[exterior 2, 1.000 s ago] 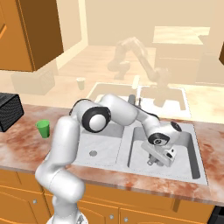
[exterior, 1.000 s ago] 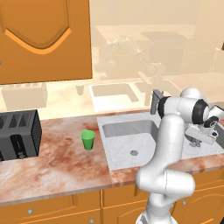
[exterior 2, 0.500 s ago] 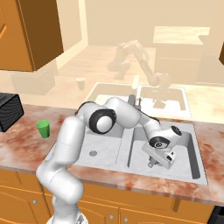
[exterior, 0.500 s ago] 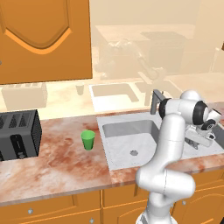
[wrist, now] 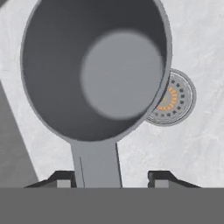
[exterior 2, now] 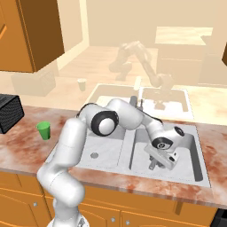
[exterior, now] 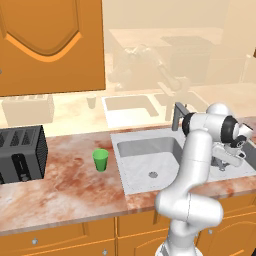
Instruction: Move any existing items from the left basin to the right basin for drying. Then move the cup from the counter to the left basin of the sink for washing.
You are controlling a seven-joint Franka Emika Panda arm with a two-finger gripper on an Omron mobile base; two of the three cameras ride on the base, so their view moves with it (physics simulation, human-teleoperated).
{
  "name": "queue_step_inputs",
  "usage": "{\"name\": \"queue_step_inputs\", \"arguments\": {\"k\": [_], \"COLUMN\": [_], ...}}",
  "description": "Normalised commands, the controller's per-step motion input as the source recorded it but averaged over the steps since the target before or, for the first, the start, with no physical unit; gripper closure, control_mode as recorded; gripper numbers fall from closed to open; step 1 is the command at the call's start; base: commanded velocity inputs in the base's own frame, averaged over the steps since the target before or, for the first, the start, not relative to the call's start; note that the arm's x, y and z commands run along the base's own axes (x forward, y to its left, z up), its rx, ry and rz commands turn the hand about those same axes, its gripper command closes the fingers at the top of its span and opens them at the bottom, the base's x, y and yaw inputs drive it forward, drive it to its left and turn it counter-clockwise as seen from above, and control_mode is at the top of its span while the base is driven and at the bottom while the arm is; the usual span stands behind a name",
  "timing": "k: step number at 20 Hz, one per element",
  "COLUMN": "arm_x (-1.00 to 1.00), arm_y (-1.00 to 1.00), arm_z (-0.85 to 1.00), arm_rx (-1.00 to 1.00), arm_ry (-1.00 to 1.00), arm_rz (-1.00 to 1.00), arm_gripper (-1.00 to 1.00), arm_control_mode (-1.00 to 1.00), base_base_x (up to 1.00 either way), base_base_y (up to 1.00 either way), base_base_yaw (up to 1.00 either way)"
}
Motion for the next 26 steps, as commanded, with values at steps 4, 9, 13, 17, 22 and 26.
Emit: {"name": "queue_step_inputs", "arguments": {"k": [4, 9, 13, 17, 22, 26], "arm_x": [0.0, -0.01, -0.03, -0.09, -0.16, -0.24], "arm_y": [0.0, 0.0, 0.0, 0.01, 0.29, 0.48], "arm_z": [0.26, 0.38, 0.51, 0.5, 0.42, 0.39], "arm_rx": [0.0, 0.0, 0.0, 0.0, 0.0, 0.0], "arm_ry": [0.0, 0.0, 0.0, 0.0, 0.0, 0.02], "arm_rz": [0.0, -0.02, -0.03, -0.03, -0.05, -0.08], "arm_gripper": [-1.0, -1.0, -1.0, -1.0, -1.0, -1.0], "arm_control_mode": [-1.0, -1.0, -1.0, -1.0, -1.0, -1.0], "base_base_x": [0.0, 0.0, 0.0, 0.0, 0.0, 0.0], "base_base_y": [0.0, 0.0, 0.0, 0.0, 0.0, 0.0], "base_base_yaw": [0.0, 0.0, 0.0, 0.0, 0.0, 0.0]}}
